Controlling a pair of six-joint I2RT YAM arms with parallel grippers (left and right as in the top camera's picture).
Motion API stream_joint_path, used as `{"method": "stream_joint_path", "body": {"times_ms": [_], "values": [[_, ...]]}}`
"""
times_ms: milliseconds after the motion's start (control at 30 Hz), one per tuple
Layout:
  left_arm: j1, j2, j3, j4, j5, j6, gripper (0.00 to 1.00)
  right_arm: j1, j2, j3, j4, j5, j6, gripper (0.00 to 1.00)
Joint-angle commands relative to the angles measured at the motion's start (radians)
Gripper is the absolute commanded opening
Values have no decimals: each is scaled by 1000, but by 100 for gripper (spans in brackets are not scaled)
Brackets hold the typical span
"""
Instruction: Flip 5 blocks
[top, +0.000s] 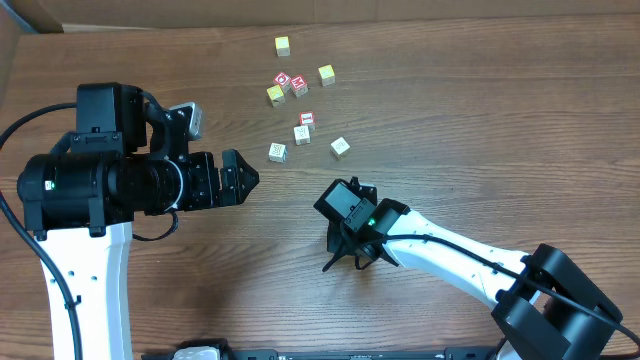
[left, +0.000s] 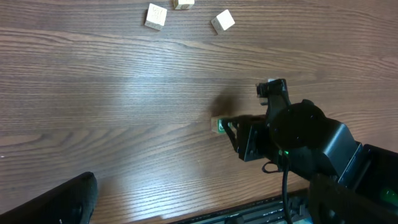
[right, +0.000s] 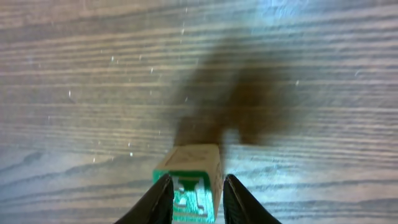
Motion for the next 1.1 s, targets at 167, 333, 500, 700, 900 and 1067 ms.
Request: {"method": "stream_joint_path", "body": {"times_ms": [167,333,500,700,900,1067], "values": [[4,5,22,5,-2,1,100,3,5,-7,10,40,-2,45],[4,5,22,5,-2,1,100,5,35,-7,14,20,-2,46],[4,5,22,5,-2,1,100,5,84,-7,53,-55,-19,46],[4,5,22,5,-2,1,100,5,84,-5,60,-57,-27,40],[4,5,22,5,-2,1,100,-6,84,16,45,-36,-39,40],[4,5,22,5,-2,1,100,-22,84,101,-55,-29,-95,43]]}}
